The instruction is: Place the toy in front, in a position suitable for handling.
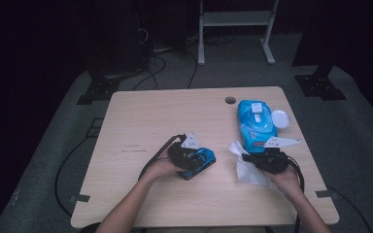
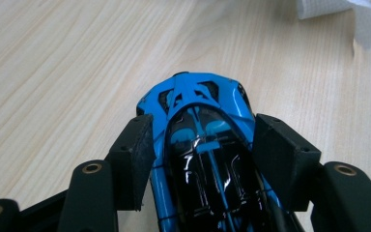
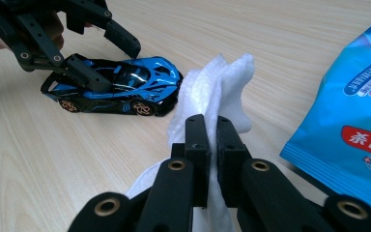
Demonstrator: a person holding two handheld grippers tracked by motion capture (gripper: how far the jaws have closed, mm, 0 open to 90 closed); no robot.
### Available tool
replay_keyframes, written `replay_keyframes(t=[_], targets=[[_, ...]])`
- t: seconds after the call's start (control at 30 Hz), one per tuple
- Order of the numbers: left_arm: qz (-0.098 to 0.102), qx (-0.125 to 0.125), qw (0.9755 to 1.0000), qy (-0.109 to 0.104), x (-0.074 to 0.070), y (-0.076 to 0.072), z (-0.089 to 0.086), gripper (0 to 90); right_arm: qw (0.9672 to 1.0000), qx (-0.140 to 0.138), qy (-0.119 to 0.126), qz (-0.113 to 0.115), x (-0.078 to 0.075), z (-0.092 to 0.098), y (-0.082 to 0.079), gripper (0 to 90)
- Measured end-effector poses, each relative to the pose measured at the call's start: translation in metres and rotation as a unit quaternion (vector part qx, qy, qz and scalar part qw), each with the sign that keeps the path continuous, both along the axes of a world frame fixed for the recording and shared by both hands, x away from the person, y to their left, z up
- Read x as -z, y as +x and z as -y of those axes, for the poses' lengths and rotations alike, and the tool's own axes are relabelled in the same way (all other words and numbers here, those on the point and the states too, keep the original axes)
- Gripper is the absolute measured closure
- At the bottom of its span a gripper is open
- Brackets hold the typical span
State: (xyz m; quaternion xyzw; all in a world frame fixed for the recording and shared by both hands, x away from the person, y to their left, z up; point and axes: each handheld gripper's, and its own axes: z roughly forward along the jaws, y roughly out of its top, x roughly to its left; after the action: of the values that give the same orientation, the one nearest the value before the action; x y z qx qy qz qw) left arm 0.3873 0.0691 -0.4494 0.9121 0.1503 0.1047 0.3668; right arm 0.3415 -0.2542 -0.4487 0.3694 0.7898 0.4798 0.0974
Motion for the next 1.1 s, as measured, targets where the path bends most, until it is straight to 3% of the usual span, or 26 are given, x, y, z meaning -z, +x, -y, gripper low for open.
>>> replay_keyframes(t=[0.17, 0.27, 0.63, 0.8, 0.87, 1.1], targets=[[0.000, -0.005, 1.0000, 0.001, 0.000, -0.001, -0.002, 38.1, 1.0000, -0.001, -0.008, 0.002, 0.001, -0.001, 0.000, 85.7], [-0.003, -0.003, 0.9999, -0.011, -0.001, -0.002, -0.003, 36.3, 0.9999, -0.001, -0.014, -0.003, 0.001, 0.000, 0.000, 85.1], [0.005, -0.004, 0.9993, -0.037, -0.013, -0.006, -0.013, 33.9, 0.9974, -0.001, -0.067, -0.027, 0.017, 0.014, -0.007, 81.2], [0.005, -0.010, 0.9991, -0.042, -0.015, -0.005, -0.016, 31.2, 0.9973, 0.007, -0.066, -0.031, 0.020, 0.024, -0.009, 63.6], [0.007, -0.010, 0.9991, -0.040, -0.015, -0.005, -0.017, 30.2, 0.9976, 0.010, -0.063, -0.026, 0.019, 0.028, -0.010, 51.3], [0.006, -0.016, 0.9986, -0.050, -0.019, -0.006, -0.027, 27.2, 0.9994, 0.028, -0.018, -0.012, 0.008, 0.050, -0.016, 39.2]])
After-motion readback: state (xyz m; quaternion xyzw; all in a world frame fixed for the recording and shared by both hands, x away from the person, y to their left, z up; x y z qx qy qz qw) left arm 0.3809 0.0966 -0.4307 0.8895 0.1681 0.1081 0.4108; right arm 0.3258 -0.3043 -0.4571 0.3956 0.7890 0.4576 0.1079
